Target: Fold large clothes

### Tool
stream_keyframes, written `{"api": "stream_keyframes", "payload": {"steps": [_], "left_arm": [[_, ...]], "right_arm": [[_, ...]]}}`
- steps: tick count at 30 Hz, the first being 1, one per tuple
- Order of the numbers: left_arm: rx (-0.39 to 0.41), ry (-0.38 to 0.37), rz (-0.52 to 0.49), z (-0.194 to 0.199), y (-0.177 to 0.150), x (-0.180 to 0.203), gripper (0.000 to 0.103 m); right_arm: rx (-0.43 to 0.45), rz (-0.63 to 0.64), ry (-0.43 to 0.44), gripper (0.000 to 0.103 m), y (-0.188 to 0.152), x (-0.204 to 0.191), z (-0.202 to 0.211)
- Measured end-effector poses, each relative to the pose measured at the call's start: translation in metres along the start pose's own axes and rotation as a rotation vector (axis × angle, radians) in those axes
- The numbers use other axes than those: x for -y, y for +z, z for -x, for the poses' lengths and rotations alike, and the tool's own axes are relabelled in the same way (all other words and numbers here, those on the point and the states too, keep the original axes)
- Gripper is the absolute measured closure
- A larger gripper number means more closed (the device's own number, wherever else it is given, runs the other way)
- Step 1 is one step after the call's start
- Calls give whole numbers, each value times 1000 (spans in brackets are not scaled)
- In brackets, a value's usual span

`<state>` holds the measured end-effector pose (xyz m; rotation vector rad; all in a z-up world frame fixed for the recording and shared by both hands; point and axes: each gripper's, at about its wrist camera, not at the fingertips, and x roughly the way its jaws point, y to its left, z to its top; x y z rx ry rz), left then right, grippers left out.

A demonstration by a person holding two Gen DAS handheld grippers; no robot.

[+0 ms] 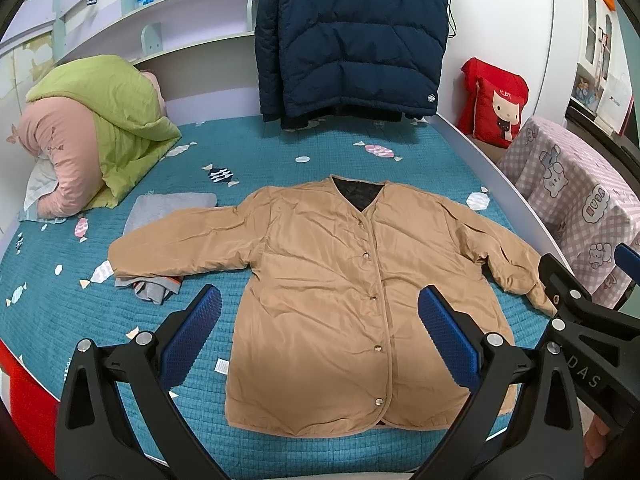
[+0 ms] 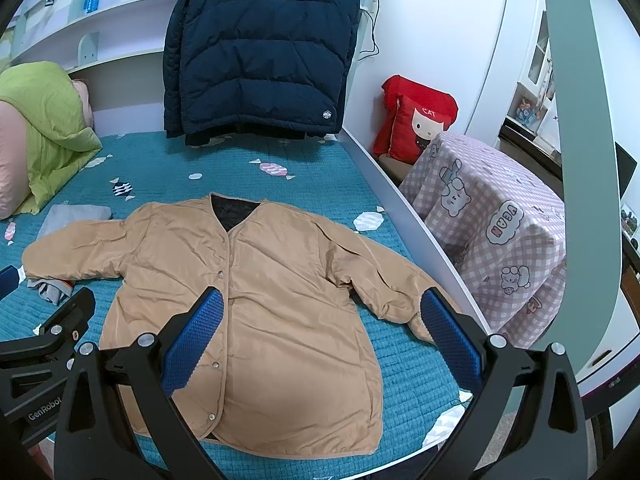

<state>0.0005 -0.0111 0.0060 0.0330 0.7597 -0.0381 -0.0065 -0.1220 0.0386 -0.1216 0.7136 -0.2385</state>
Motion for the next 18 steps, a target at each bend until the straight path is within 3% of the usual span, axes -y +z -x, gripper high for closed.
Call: {"api": "stream_keyframes", "payload": {"steps": [18], "left_arm": [[-2, -3, 4, 0, 1, -2, 5]], "right_arm": [[5, 3, -6, 7, -1, 2, 1]]}}
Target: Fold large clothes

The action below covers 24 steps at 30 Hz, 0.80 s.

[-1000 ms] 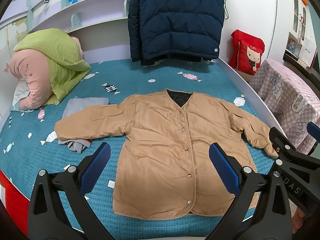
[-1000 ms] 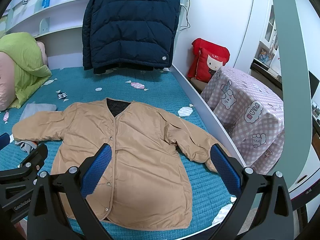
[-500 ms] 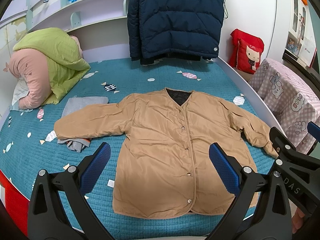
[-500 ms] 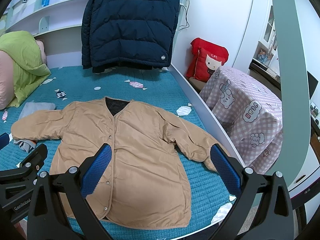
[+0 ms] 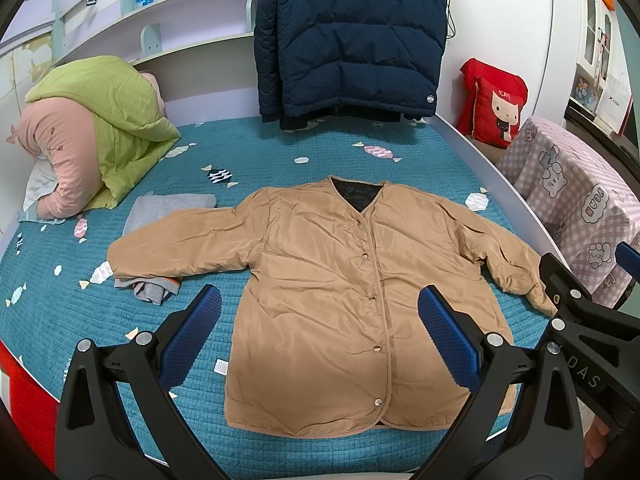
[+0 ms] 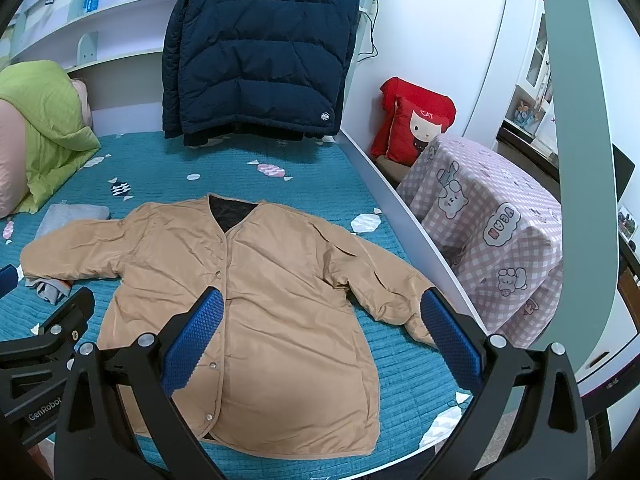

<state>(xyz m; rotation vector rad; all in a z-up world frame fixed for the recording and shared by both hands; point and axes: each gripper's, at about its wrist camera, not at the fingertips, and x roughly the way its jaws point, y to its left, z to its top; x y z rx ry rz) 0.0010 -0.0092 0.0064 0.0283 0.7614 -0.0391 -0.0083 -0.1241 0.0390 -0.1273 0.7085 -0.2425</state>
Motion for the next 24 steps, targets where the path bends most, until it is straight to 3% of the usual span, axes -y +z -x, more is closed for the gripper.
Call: {"api": "stream_keyframes", "payload": {"steps": [24], "left_arm": [[-11, 7, 15, -3, -16, -9, 5]], "right_arm": [[-19, 14, 24, 7, 1, -7, -8]]}}
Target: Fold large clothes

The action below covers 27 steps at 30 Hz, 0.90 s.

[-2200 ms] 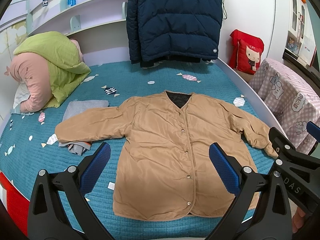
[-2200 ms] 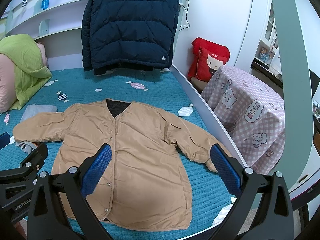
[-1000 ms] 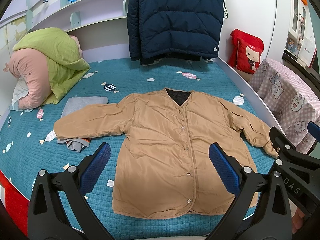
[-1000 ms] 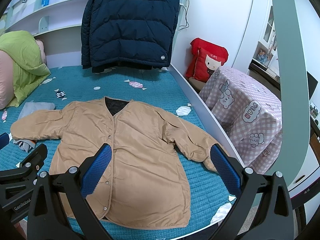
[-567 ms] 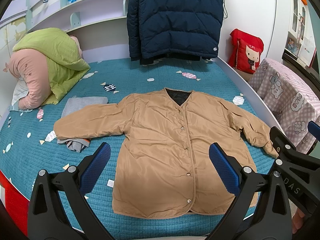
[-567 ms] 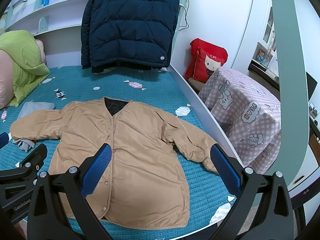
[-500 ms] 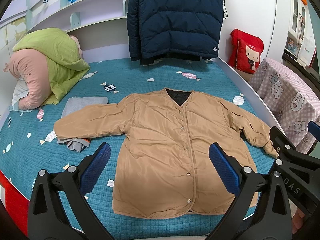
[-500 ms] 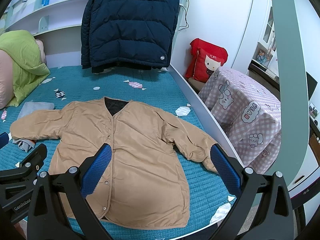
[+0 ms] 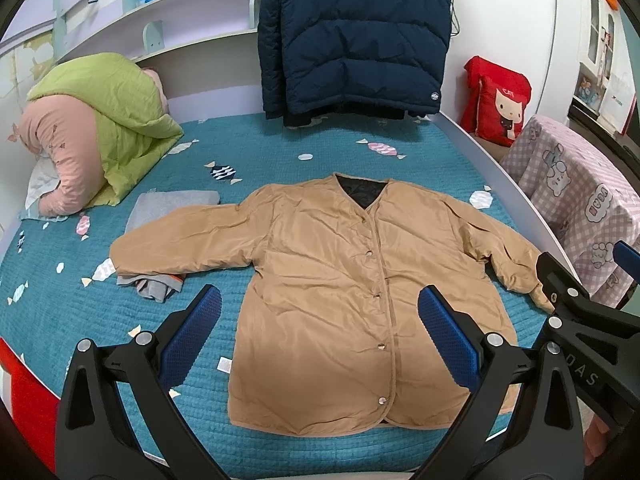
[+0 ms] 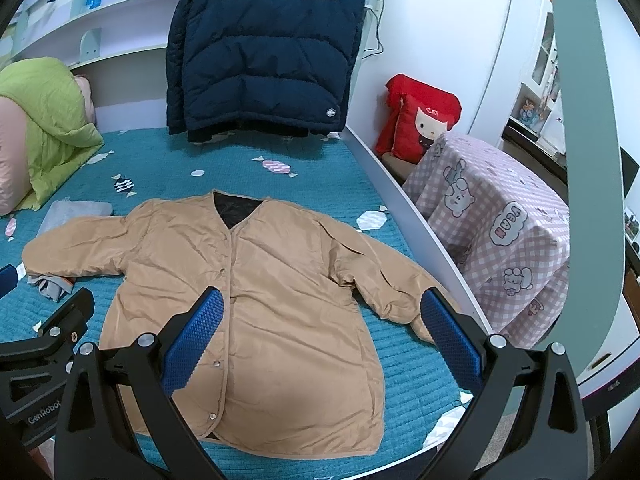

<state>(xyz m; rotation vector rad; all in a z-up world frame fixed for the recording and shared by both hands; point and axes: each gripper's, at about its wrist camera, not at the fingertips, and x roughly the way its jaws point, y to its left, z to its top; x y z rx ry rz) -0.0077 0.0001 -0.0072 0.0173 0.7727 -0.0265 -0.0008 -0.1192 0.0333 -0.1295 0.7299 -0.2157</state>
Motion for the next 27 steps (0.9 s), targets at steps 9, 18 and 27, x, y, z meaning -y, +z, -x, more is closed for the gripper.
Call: {"api": "stream_keyframes", "payload": {"steps": [9, 18, 27], "left_arm": [[-72, 12, 73, -19, 1, -32, 5], [-187, 31, 173, -55, 2, -89, 5], [-273, 90, 261, -98, 1, -152, 5]], "right_arm": [[-39, 55, 50, 7, 11, -35, -19], [-156, 123, 153, 7, 26, -93, -60], [-252, 232, 262, 7, 39, -176, -109]]}}
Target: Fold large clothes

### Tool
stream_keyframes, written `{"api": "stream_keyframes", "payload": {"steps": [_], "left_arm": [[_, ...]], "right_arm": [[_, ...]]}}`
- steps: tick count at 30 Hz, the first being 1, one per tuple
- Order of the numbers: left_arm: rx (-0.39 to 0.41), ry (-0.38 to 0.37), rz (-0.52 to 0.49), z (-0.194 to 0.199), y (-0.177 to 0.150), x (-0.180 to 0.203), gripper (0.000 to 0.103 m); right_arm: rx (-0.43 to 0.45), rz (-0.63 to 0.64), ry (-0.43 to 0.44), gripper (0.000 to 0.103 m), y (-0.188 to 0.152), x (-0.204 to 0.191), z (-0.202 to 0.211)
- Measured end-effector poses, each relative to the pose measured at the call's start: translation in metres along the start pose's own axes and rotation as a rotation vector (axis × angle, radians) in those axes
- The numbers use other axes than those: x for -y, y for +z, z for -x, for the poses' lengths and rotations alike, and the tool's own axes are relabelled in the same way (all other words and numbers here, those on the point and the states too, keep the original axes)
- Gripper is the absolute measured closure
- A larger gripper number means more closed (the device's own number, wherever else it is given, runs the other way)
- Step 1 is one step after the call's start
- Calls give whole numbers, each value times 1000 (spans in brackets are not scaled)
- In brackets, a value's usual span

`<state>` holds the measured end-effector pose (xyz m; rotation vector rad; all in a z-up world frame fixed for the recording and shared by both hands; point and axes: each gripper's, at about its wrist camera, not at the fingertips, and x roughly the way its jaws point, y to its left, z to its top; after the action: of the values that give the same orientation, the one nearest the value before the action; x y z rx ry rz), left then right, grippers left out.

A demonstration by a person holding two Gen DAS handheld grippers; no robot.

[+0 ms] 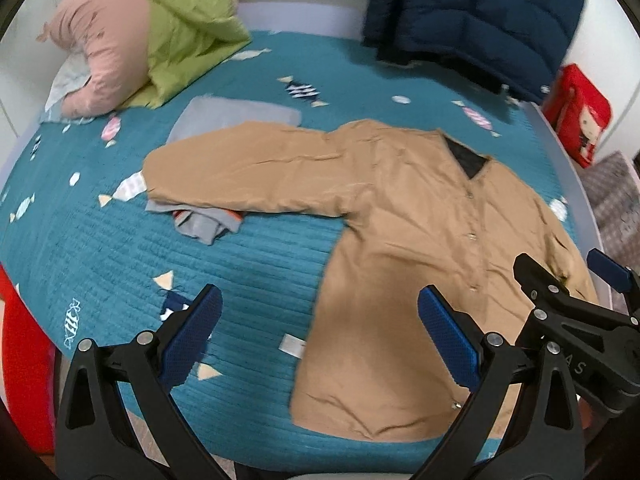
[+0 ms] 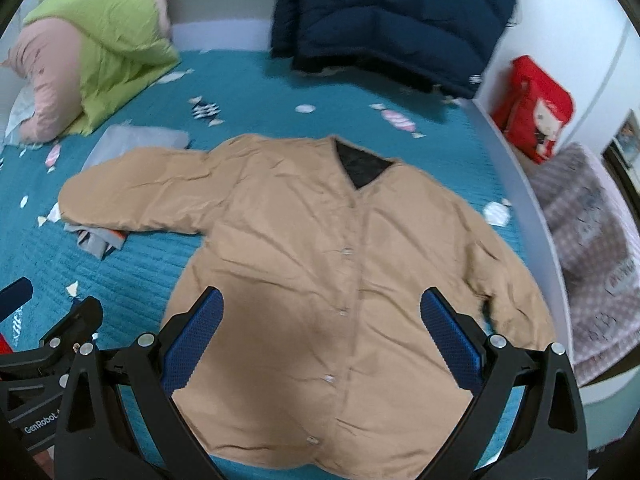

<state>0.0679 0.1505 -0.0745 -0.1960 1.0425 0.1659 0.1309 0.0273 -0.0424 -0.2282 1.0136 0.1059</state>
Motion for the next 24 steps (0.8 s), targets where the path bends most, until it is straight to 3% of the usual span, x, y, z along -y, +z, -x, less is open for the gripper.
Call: {"api": "stream_keyframes", "payload": {"steps": [4, 11, 13, 18, 20, 22, 23, 24], "left_arm": [[-34, 43, 48, -23, 13, -29, 5], [-61, 220, 44, -64, 37, -74, 5], [-79, 248, 58, -75, 46, -90, 5], [-95, 311, 90, -99, 69, -128, 5], [-112, 283, 127, -106, 77, -144, 5], [-121, 147, 154, -117, 85, -162, 5], [-128, 93, 153, -122, 87, -168, 5], [-137, 69, 170, -128, 91, -177, 5]], "right_arm": [[-31, 58, 83, 7, 20, -26, -30], [-99, 82, 170, 9, 61, -59, -91], [-90, 72, 189, 17, 73, -61, -106], [-163, 0, 274, 47, 101, -54, -148], [-197, -7, 275, 62, 109, -51, -164], [-242, -27, 297, 74, 115, -45, -179], [-260, -44, 321, 85, 117, -41, -187], [-279, -66, 345, 88, 119, -37, -194]]}}
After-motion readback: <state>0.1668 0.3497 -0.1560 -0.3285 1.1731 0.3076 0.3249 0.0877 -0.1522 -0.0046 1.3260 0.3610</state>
